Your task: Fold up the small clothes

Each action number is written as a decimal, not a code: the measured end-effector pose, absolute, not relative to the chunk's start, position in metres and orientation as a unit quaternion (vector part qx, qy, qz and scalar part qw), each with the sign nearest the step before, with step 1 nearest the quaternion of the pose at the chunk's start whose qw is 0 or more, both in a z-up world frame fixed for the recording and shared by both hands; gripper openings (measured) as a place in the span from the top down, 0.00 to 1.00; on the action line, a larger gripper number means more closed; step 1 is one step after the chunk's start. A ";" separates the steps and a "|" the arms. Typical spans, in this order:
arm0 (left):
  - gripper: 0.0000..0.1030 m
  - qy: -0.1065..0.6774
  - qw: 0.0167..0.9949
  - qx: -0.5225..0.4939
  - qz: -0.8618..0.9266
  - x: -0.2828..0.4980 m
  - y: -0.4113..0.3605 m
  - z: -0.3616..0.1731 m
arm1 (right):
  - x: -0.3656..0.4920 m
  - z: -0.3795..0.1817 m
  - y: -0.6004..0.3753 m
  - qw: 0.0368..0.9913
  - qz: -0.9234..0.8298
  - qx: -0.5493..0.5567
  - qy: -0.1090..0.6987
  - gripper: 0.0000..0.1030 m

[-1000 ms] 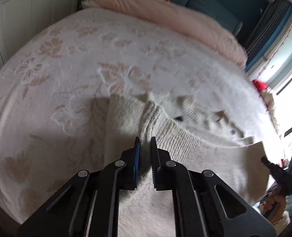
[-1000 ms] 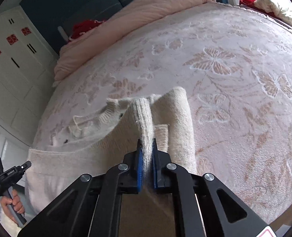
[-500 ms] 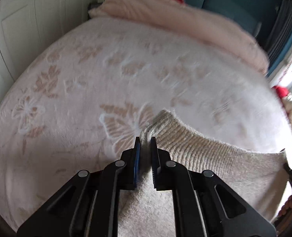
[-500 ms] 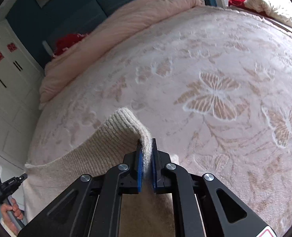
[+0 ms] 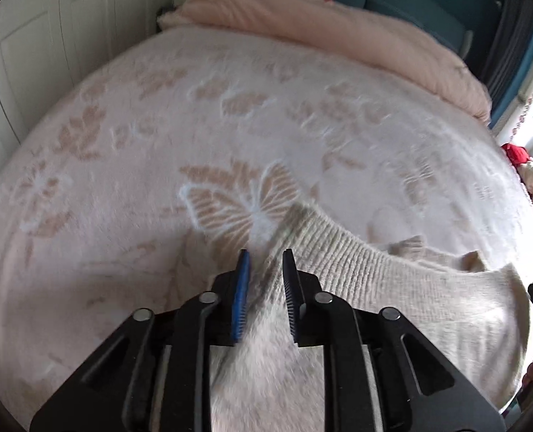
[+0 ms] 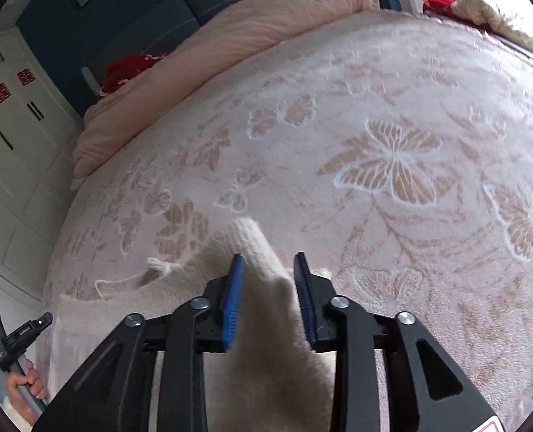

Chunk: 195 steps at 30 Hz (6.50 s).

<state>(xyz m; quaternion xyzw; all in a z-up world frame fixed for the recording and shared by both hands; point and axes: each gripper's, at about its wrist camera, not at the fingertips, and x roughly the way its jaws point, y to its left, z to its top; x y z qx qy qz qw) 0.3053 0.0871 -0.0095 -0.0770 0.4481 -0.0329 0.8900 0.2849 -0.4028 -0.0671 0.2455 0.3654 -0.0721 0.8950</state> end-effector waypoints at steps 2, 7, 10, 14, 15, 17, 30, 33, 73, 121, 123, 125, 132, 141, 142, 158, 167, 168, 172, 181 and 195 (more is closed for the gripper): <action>0.68 0.433 0.896 -0.087 -0.040 0.295 0.079 0.008 | 0.287 -0.055 -0.392 0.902 -0.054 0.239 0.357 0.60; 0.58 0.449 0.885 -0.092 -0.075 0.292 0.038 0.008 | 0.315 -0.076 -0.357 0.887 -0.007 0.229 0.401 0.97; 0.58 0.490 0.870 -0.034 -0.050 0.298 0.021 -0.035 | 0.320 -0.119 -0.366 0.868 -0.059 0.199 0.450 1.00; 0.58 0.479 0.876 -0.040 -0.037 0.286 0.037 -0.045 | 0.297 -0.097 -0.369 0.869 -0.080 0.244 0.424 0.95; 0.58 0.481 0.875 -0.041 -0.034 0.281 0.036 -0.038 | 0.293 -0.085 -0.356 0.878 -0.067 0.225 0.417 0.95; 0.57 0.467 0.880 -0.059 -0.058 0.267 0.030 -0.019 | 0.288 -0.062 -0.316 0.894 -0.019 0.186 0.406 0.95; 0.38 0.493 0.865 0.042 -0.085 0.245 0.008 -0.047 | 0.264 -0.109 -0.293 0.875 0.024 0.166 0.453 1.00; 0.39 0.495 0.863 0.019 -0.102 0.234 0.044 -0.053 | 0.224 -0.110 -0.358 0.871 -0.019 0.215 0.442 1.00; 0.33 0.452 0.888 -0.054 -0.059 0.198 0.012 0.035 | 0.232 -0.034 -0.255 0.886 0.085 0.198 0.410 0.89; 0.13 0.493 0.868 -0.035 -0.038 0.317 0.035 -0.008 | 0.319 -0.074 -0.391 0.884 -0.111 0.150 0.428 0.32; 0.15 0.525 0.847 -0.074 -0.023 0.338 0.053 -0.030 | 0.331 -0.093 -0.395 0.867 -0.107 0.154 0.461 0.33; 0.52 0.543 0.833 -0.104 -0.026 0.349 0.063 -0.049 | 0.339 -0.106 -0.393 0.861 -0.089 0.161 0.475 0.95; 0.88 0.526 0.847 -0.078 -0.014 0.361 0.065 -0.047 | 0.337 -0.098 -0.408 0.874 -0.097 0.194 0.434 0.93; 0.47 0.492 0.865 -0.091 -0.036 0.306 0.087 -0.005 | 0.283 -0.049 -0.372 0.899 -0.079 0.169 0.397 0.79; 0.38 0.479 0.872 -0.096 -0.033 0.282 0.095 0.007 | 0.271 -0.043 -0.361 0.901 -0.059 0.172 0.394 0.79; 0.15 0.478 0.829 -0.291 -0.005 0.120 0.139 -0.028 | 0.200 -0.073 -0.185 0.876 0.071 0.126 0.460 0.79; 0.33 0.486 0.780 -0.392 0.036 0.152 0.139 -0.063 | 0.318 -0.070 -0.185 0.861 0.049 0.155 0.482 0.80; 0.50 0.491 0.781 -0.386 0.032 0.154 0.138 -0.063 | 0.328 -0.076 -0.183 0.855 0.048 0.153 0.493 0.84; 0.74 0.494 0.772 -0.398 0.026 0.155 0.144 -0.063 | 0.351 -0.113 -0.170 0.831 0.037 0.125 0.541 0.95; 0.83 0.395 0.862 -0.302 -0.103 0.155 0.080 0.058 | 0.349 -0.127 -0.163 0.854 0.038 0.086 0.512 0.97; 0.83 0.442 0.840 -0.043 -0.310 0.135 -0.183 0.062 | 0.225 -0.070 -0.366 0.852 0.049 0.298 0.427 0.85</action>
